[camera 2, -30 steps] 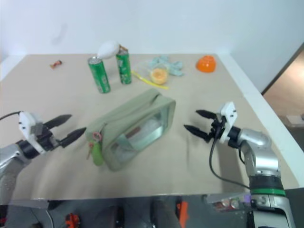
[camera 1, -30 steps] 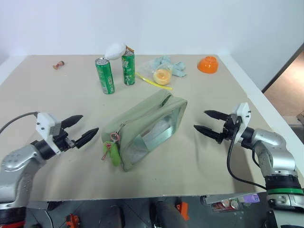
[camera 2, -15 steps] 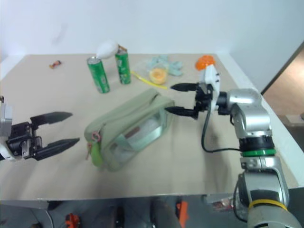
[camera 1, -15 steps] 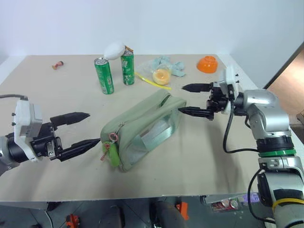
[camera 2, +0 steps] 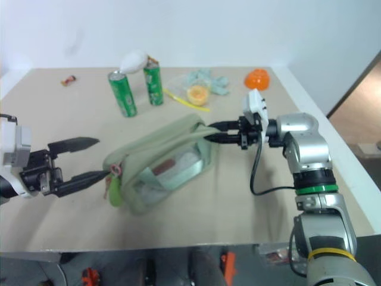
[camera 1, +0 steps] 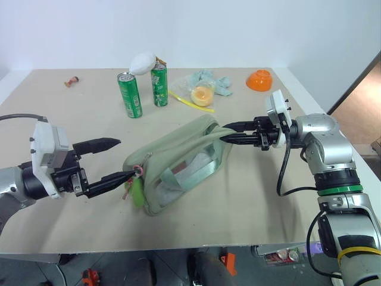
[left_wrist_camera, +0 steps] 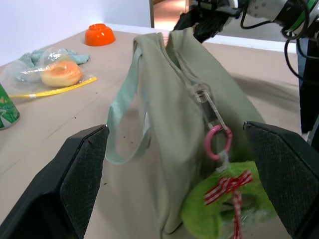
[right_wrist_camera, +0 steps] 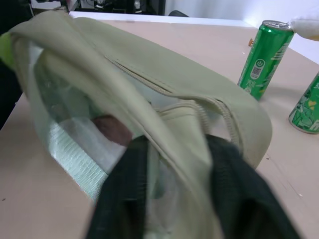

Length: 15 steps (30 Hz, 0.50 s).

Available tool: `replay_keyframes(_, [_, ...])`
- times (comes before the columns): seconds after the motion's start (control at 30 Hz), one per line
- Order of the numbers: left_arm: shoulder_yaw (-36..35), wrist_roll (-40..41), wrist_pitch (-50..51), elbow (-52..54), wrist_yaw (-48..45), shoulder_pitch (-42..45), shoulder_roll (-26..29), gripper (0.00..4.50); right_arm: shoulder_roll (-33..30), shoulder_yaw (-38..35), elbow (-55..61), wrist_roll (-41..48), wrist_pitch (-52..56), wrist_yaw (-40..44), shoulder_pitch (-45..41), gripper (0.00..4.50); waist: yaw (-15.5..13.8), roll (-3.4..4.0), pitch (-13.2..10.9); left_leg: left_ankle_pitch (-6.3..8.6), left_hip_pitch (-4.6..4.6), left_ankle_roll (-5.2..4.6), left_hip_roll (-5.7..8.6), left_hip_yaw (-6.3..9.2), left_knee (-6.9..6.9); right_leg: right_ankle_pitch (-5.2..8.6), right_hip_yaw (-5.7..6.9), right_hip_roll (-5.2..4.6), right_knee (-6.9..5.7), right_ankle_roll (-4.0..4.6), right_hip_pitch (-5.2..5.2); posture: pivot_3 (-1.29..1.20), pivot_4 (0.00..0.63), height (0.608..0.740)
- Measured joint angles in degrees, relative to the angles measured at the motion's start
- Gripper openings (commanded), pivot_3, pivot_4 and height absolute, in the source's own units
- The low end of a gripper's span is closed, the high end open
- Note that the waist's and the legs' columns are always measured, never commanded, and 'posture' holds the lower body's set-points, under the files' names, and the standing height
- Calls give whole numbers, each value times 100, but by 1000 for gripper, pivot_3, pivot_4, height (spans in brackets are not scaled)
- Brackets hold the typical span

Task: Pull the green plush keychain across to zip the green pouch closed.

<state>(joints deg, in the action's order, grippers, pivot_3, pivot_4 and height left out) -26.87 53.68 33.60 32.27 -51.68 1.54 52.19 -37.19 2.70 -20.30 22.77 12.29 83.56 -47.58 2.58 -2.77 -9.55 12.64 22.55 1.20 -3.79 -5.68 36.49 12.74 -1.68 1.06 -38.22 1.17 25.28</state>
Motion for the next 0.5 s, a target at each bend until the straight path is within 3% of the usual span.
replay_keyframes(0.3, [245,-312,-129,-424,-24,384,-130,4500,-162,-24,535,17,256,-197,242,75,-4,0,0,0,4,1,0,-1,0,2,-2,-9,0,-3,1,0,150,740])
replay_keyframes(0.5, [259,-561,-261,-599,-109,386,-165,4500,-622,-360,1786,276,1086,-770,918,75,-42,1,0,1,8,1,4,5,-1,8,5,-21,0,-11,0,0,150,740])
